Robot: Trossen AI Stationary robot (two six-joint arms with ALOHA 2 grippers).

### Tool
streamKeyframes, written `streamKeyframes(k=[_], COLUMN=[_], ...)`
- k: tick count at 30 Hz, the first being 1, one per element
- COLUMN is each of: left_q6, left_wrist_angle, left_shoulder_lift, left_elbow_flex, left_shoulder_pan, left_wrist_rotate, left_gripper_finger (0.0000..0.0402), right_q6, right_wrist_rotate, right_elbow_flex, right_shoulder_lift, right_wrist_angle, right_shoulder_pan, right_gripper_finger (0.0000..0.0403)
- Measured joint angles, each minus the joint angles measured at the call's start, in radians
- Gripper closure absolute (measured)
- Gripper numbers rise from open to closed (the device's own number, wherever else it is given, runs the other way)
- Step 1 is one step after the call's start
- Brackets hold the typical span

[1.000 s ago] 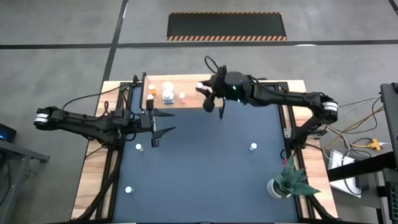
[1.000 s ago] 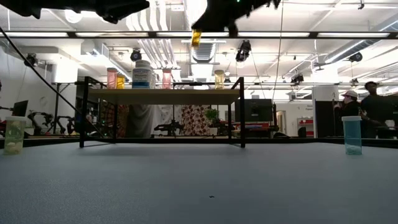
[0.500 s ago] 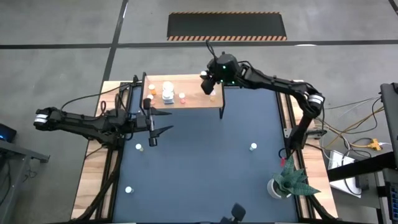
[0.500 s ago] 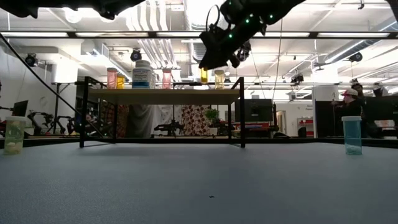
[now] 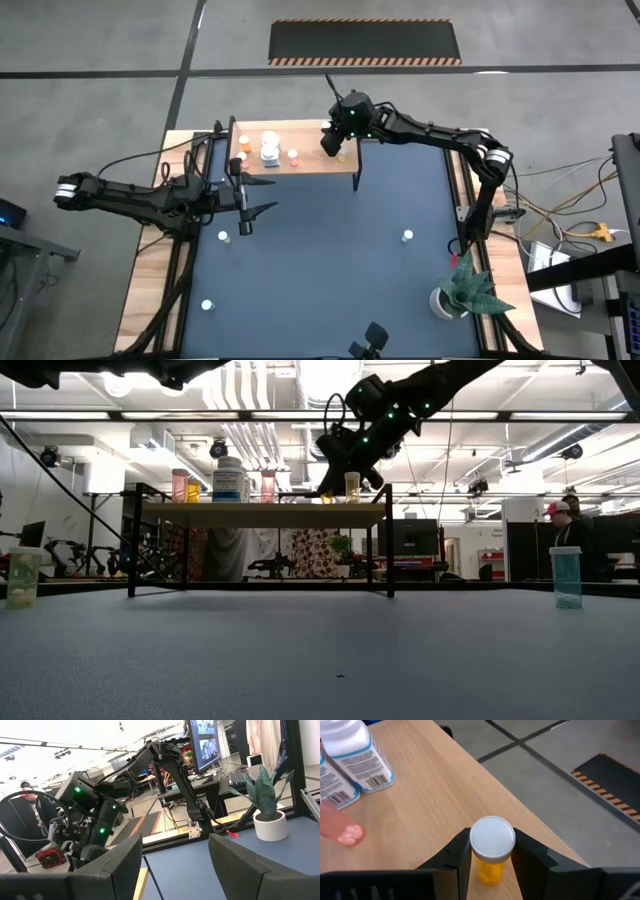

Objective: Pick and place medicine bottles onto shelf by color
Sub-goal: Put the orange pill bottle on the shelf

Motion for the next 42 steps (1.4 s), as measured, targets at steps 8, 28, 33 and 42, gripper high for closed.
streamKeyframes(k=[8, 28, 33, 42], left_q6=[0.0, 0.0, 0.0, -0.003], left_wrist_angle=[0.001, 0.003, 0.003, 0.006], left_shoulder_lift=[-0.001, 0.0, 0.001, 0.002], left_elbow_flex=[-0.002, -0.007, -0.007, -0.007], left_shoulder_pan=[0.001, 0.0, 0.0, 0.0], left_wrist_rotate=[0.0, 0.0, 0.0, 0.0], left_gripper_finger=[0.019, 0.019, 0.019, 0.019], right_q6=[0.003, 0.015, 0.016, 0.024], right_wrist_rotate=[0.001, 0.001, 0.001, 0.001], right_elbow_flex=[0.0, -0.002, -0.002, -0.002], right_shoulder_lift=[0.0, -0.058, -0.082, -0.136], right_wrist_angle=[-0.023, -0.083, -0.087, -0.104], right_shoulder_pan=[0.0, 0.0, 0.001, 0.003], right_gripper_finger=[0.0277, 0.0221, 0.0227, 0.0236])
